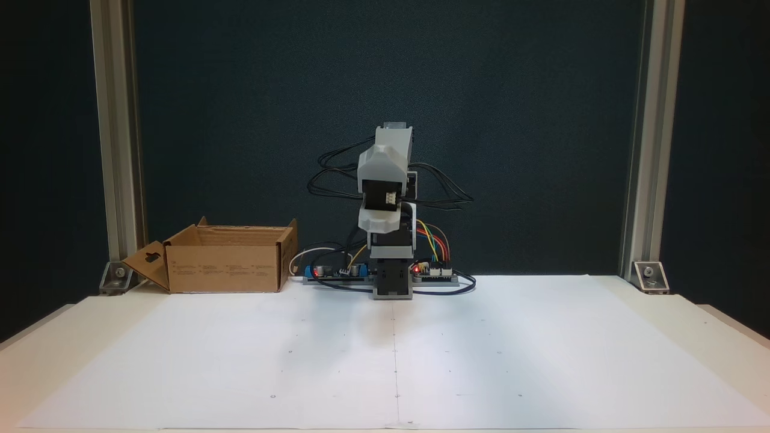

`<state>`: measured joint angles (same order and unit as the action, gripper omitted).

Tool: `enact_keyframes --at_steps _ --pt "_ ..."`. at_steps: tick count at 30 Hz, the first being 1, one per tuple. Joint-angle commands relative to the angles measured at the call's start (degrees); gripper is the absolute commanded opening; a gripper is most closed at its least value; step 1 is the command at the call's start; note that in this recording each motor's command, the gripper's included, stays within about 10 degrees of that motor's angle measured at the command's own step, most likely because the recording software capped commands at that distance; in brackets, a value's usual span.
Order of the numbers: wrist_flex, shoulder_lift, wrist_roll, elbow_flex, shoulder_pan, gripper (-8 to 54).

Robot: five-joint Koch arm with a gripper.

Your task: Grasp a green dice and put it in the bin.

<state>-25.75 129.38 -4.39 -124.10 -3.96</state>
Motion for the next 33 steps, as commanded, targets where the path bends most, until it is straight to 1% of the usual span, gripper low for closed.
enact_keyframes --at_steps 1,12,24,33 --pt "-5.9 6.2 -1.4 0.4 0.0 43.4" --pt "-11.6 6.2 -1.1 -3.9 0.3 44.3" --pt "-26.4 6.1 -1.1 -4.0 0.5 44.6" --pt "-26.5 6.1 -1.1 -7.6 0.4 44.6"
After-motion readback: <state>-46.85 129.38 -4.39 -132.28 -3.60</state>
